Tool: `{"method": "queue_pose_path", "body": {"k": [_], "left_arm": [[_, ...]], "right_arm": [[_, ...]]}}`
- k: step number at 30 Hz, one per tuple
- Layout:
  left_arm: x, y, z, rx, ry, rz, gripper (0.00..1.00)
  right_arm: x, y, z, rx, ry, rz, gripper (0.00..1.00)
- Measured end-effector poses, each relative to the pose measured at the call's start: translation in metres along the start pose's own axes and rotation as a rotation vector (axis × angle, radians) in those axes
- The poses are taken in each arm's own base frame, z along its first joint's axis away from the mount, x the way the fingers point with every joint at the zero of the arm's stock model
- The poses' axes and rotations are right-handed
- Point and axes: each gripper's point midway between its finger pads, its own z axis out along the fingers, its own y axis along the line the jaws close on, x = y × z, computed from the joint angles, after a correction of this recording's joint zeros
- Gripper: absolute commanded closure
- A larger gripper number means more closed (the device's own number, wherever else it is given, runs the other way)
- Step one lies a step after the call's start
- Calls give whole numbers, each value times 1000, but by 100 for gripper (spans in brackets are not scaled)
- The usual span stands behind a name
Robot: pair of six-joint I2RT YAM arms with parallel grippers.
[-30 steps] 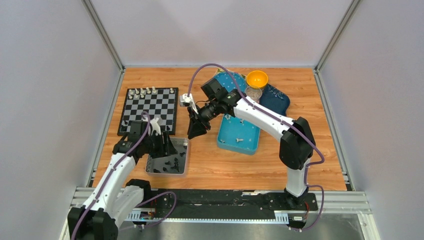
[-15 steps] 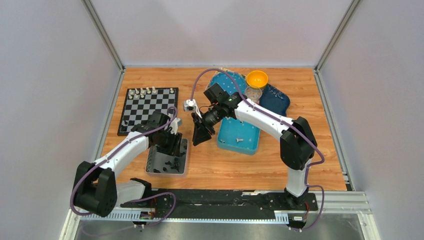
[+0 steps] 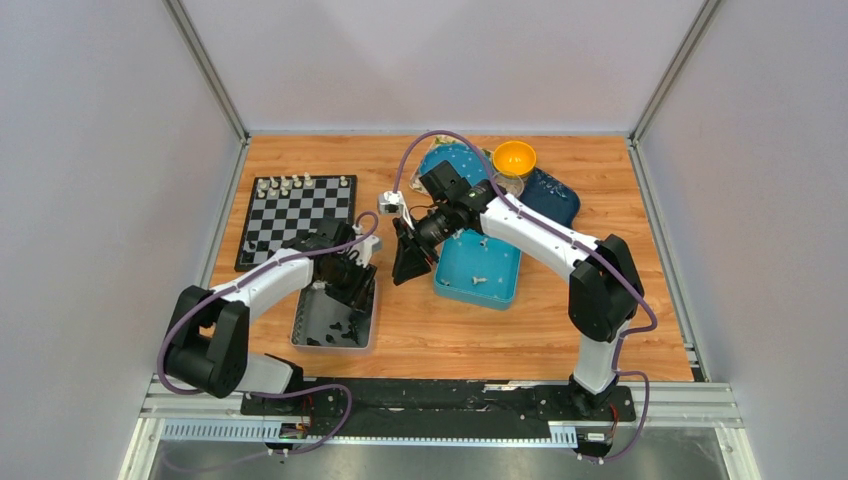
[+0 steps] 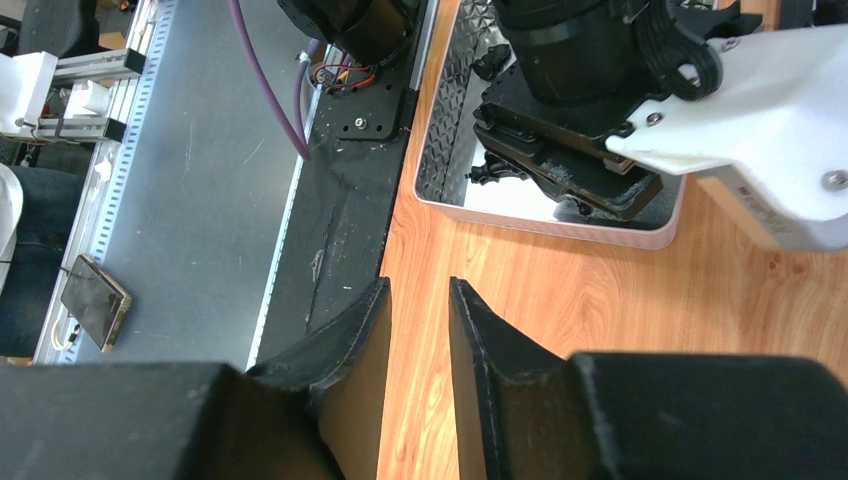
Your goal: Set up the chess pieces on the board
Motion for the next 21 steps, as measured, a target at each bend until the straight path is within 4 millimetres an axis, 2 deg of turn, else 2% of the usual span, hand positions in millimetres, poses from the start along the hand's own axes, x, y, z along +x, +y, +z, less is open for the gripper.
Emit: {"method": "queue_pose_path", "body": {"k": [6, 11, 21], "left_arm": [[1, -4, 7, 15, 17, 28, 50], [-5, -6, 9, 11, -5, 45, 59], [-3, 0, 12, -38, -18, 26, 68]], "right_arm": [[4, -5, -6, 9, -6, 21, 69], [4, -6, -8, 9, -11, 24, 69], [3, -5, -8, 0, -16, 24, 69]]}}
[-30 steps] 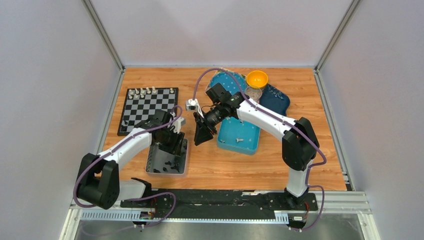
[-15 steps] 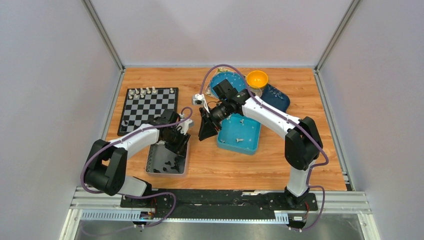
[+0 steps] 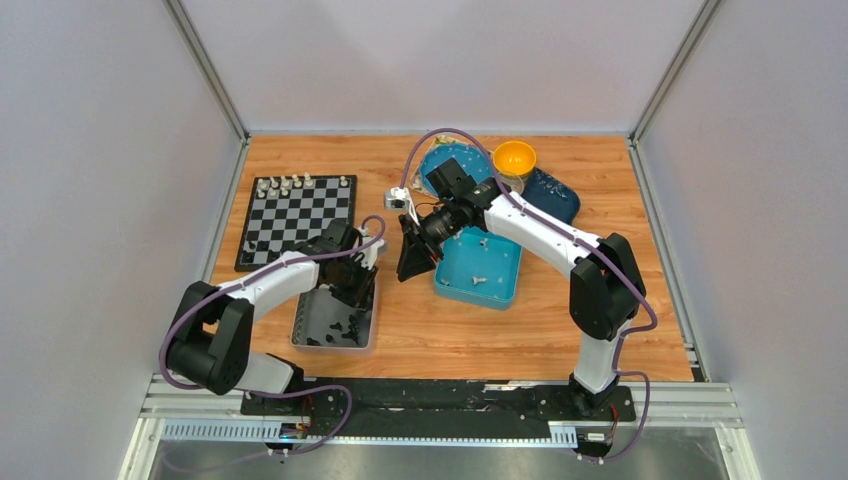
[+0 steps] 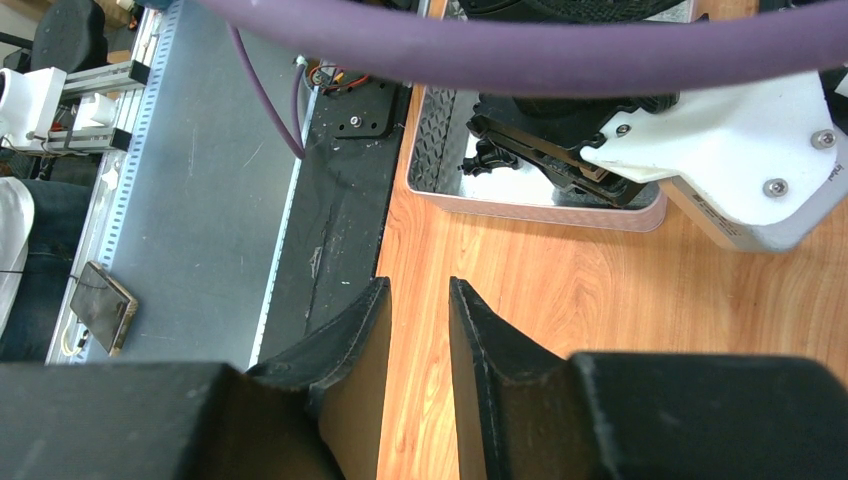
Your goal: Set up the chess pieces on the board
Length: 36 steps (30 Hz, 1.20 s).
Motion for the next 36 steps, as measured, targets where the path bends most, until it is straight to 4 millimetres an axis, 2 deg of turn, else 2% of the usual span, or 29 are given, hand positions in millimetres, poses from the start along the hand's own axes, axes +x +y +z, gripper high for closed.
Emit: {"method": "queue_pose_path", "body": {"k": [8, 16, 21, 26, 36], "left_arm": [[6, 6, -3, -45, 6, -25, 73], [15, 24, -11, -175, 29, -105, 78], [25, 35, -17, -226, 39, -199, 73], [28, 40, -22, -253, 31, -261, 60], [15, 34, -28, -217, -9, -259, 58]], "right_arm": [[0, 0, -1, -2, -3, 2, 69], [0, -1, -1, 0, -4, 2, 69], [0, 0, -1, -1, -4, 2, 69], [-1, 0, -1, -6, -6, 3, 69], [5, 0, 0, -10, 1, 18, 69]]}}
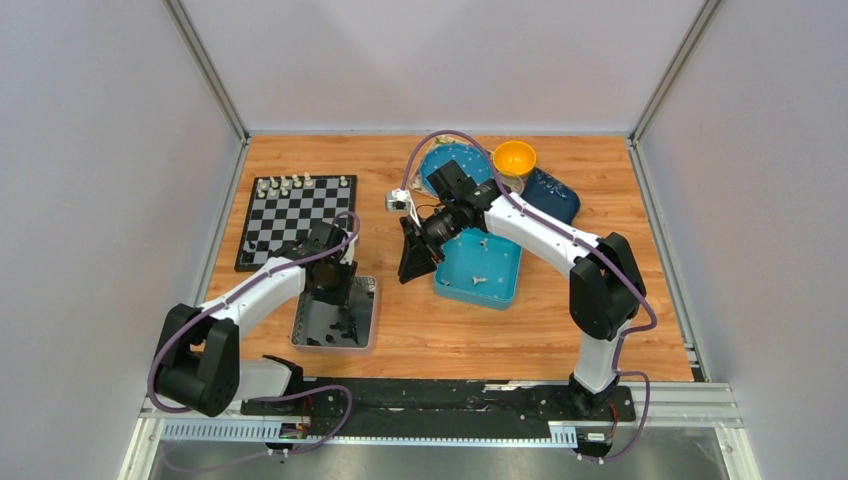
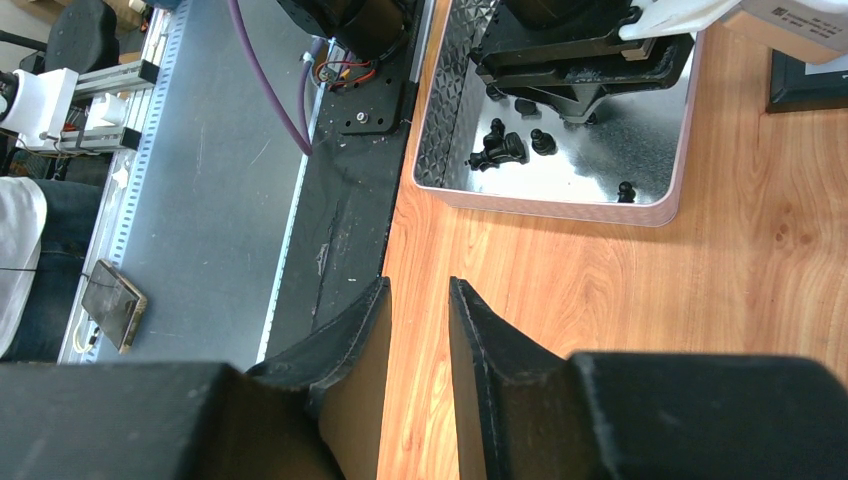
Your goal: Set up the chess pieces on the board
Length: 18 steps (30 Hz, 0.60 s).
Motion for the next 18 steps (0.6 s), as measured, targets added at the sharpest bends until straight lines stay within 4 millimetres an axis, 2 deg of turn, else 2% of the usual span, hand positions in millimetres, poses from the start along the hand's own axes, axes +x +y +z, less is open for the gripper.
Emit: {"method": "queue_pose_path", "body": {"k": [5, 18], "left_arm": [[-7, -8, 2, 42, 20, 19, 59], [-2, -13, 13, 63, 108, -8, 63]], "right_arm": [[0, 0, 0, 0, 0, 0, 69], [0, -2, -2, 5, -3, 1, 69]]}}
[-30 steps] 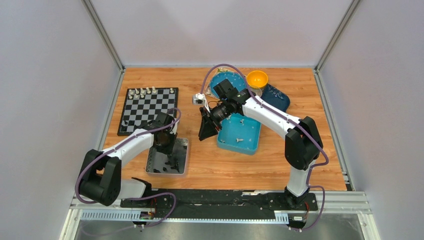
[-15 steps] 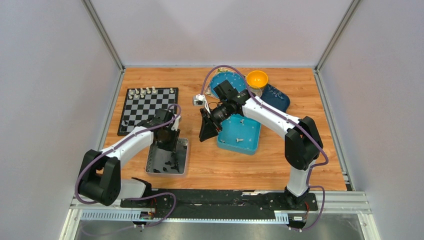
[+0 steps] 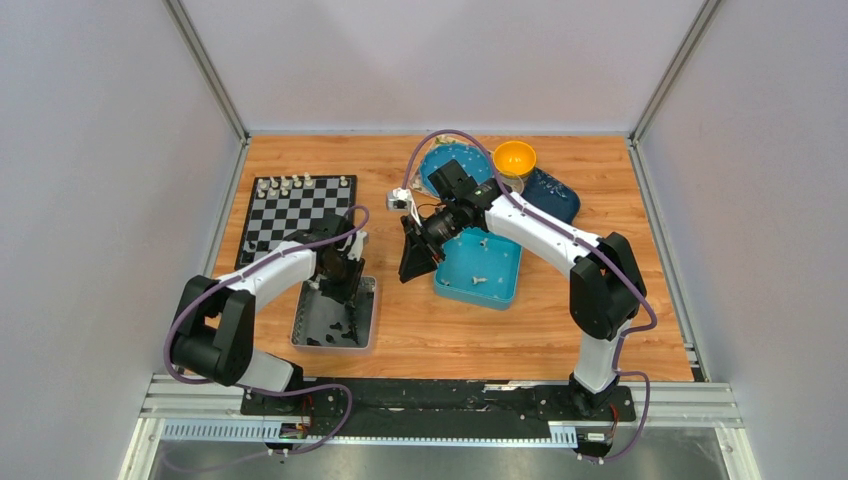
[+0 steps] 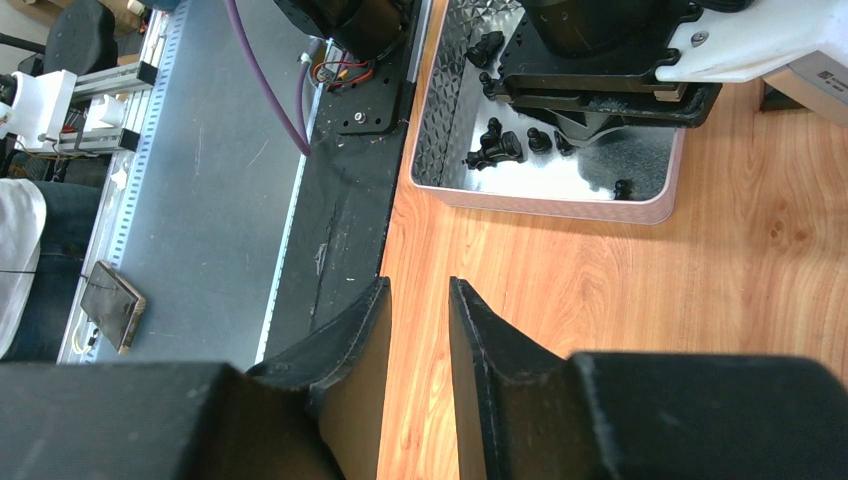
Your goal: Set up the chess pieces on the board
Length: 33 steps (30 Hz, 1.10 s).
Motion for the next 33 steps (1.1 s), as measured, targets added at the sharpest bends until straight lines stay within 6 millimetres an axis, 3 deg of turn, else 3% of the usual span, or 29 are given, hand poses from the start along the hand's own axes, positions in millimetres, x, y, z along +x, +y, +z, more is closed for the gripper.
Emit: {"method": "queue_pose_path", "body": {"k": [13, 24, 29, 33], "left_arm": [[8, 4, -4, -65, 22, -162, 62], [-12, -9, -37, -21, -143, -300, 66], [-4, -17, -39, 14, -119, -379, 67], [13, -17, -32, 0, -65, -426, 67]], "right_arm": [[0, -1, -1, 3, -2, 1, 69], [0, -1, -1, 2, -3, 1, 69], [-1, 0, -1, -3, -5, 1, 69], [-1, 0, -1, -5, -6, 1, 69]]}}
